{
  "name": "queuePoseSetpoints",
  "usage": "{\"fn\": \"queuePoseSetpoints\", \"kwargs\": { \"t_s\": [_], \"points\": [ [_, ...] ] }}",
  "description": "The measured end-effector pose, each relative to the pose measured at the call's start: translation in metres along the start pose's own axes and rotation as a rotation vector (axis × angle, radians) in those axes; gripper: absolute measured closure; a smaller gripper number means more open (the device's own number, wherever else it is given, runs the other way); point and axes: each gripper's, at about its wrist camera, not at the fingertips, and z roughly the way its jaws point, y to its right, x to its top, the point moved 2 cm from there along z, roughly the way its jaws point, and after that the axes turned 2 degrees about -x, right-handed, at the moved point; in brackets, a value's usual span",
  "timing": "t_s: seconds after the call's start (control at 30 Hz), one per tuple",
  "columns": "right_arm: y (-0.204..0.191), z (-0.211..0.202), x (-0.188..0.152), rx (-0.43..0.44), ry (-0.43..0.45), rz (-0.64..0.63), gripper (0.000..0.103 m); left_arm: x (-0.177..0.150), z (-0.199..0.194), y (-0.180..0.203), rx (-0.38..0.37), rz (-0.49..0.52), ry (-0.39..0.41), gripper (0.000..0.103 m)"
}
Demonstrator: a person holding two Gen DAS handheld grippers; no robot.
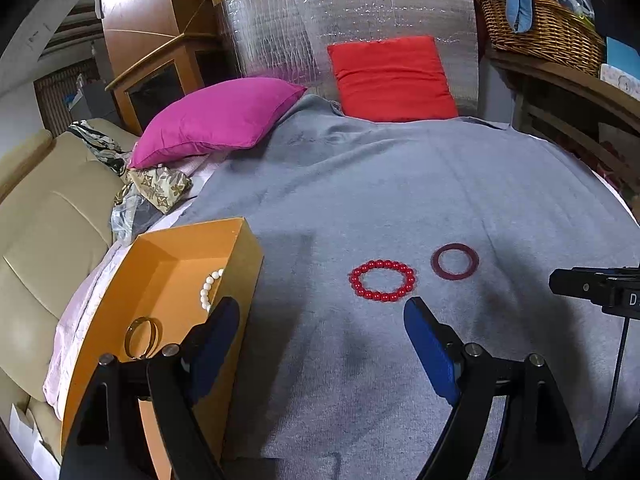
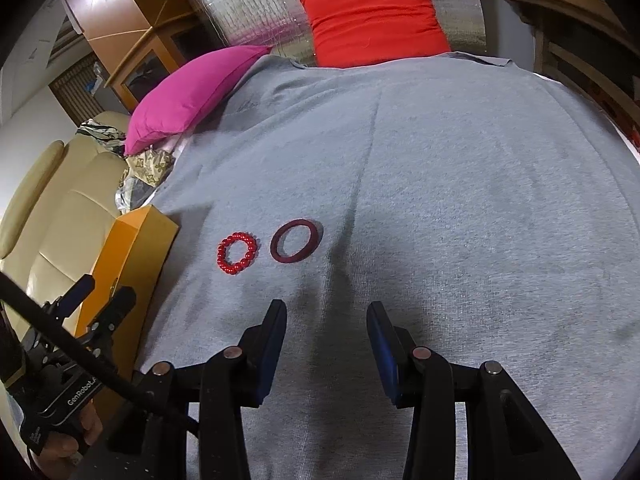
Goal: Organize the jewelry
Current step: 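Move both open tools back over the red bead bracelet and dark red bangle, then grasp the dark red bangle with the right tool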
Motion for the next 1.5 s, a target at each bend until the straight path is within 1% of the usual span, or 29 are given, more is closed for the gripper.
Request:
{"fn": "queuePoseSetpoints", "kwargs": {
  "t_s": [0.53, 1.27, 1.4, 1.5],
  "points": [
    [-0.007, 0.005, -0.001, 0.009, -0.014, -0.014, 0.057, -0.002, 0.006, -0.005, 0.003, -0.004, -0.024, 0.018],
    [-0.012, 0.005, 0.001, 0.016, -0.011, -0.022, 0.057, -0.004, 0.010, -0.006, 0.002, -0.001, -0.032, 0.018],
    [-0.017, 0.011, 0.006, 0.025, -0.008, -0.043, 0.057, -0.007, 0.019, -0.007, -0.020, -0.012, -0.059, 0.018],
    [-0.020, 0.018, 0.013, 0.039, 0.003, -0.067, 0.057, -0.015, 0.038, -0.011, -0.052, -0.043, -0.134, 0.018]
  ]
}}
